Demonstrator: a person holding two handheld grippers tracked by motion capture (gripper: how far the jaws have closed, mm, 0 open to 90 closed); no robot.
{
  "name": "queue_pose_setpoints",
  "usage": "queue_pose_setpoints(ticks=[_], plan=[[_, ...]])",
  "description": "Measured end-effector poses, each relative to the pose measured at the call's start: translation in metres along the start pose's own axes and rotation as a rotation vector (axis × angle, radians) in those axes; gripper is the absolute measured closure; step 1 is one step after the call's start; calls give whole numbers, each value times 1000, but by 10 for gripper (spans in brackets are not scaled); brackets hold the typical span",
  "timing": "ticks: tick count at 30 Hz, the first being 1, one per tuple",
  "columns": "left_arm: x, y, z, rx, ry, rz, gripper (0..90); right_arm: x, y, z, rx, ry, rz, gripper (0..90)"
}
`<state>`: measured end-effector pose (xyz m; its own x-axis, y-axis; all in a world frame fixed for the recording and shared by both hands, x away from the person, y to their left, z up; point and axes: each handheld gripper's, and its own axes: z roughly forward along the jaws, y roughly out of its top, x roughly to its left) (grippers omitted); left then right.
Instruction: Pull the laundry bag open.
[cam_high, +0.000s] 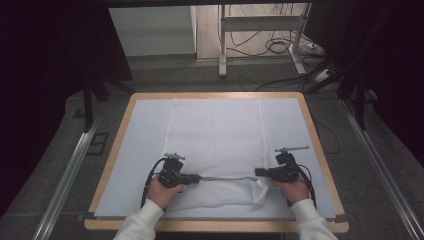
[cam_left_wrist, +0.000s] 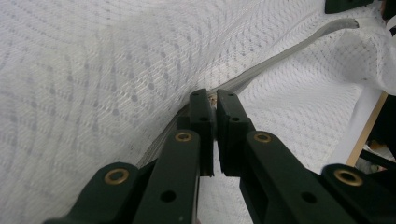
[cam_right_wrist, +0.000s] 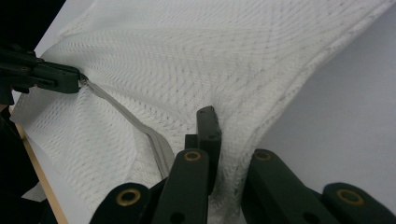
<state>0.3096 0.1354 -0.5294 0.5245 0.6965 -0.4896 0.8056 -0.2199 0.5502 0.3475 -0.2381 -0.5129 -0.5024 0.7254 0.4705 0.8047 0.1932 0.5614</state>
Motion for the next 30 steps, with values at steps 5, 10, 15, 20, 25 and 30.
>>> queue_pose_setpoints(ticks=[5,10,15,20,25,30], plan=[[2,-1,-3,-1,6,-4,867,0,0,0,1,0,0,885],[5,-3,-7,-4,5,-9,867,0,0,0,1,-1,-2,885],[6,-5,-10,-6,11,-11,867,0,0,1,2,1,-1,885],[9,-6,-14,-10,8,-18,866,0,0,1,4,0,0,885],[10,-7,-15,-13,6,-21,867,0,0,2,3,3,-6,885],[12,-8,-18,-12,11,-23,867,1,0,2,8,1,-10,885]])
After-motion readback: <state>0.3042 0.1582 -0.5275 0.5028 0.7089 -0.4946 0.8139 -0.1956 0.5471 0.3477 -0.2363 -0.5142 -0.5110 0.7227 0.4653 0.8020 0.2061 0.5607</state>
